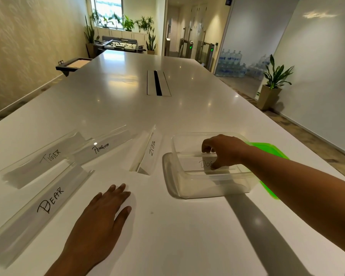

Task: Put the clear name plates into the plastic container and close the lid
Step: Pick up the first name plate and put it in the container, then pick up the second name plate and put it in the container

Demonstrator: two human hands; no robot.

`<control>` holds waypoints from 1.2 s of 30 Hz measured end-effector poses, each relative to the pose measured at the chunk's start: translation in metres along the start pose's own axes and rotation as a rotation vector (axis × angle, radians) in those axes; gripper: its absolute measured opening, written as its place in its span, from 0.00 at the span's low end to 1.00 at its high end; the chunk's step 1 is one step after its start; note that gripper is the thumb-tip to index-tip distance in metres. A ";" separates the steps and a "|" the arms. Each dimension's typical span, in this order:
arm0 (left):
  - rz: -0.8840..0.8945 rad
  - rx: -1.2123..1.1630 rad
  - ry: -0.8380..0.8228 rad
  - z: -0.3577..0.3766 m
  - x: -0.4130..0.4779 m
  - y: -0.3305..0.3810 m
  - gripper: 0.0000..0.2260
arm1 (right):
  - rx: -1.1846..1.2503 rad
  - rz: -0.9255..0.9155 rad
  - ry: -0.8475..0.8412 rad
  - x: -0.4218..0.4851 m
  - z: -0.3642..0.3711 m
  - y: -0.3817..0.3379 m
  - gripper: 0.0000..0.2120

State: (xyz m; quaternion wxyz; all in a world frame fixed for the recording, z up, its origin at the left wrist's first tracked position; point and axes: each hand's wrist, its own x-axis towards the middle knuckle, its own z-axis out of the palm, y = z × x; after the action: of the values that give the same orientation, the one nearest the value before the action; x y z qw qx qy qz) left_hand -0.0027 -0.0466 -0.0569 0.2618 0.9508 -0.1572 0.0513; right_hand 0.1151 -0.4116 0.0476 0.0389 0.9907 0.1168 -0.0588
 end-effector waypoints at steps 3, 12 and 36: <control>-0.002 0.001 -0.004 0.000 0.000 0.000 0.28 | 0.216 -0.024 0.083 -0.006 -0.013 -0.002 0.33; 0.011 0.008 0.009 0.003 0.000 -0.002 0.29 | 0.589 -0.154 0.580 -0.065 -0.035 -0.068 0.27; 0.033 0.066 0.052 0.007 -0.003 -0.002 0.24 | 0.378 -0.171 0.199 -0.118 0.090 -0.183 0.39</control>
State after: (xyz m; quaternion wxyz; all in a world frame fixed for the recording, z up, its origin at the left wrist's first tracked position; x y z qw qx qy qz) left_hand -0.0051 -0.0474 -0.0646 0.2334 0.9546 -0.1644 0.0853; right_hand -0.0518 -0.2692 -0.0382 -0.1645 0.9677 0.1905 0.0152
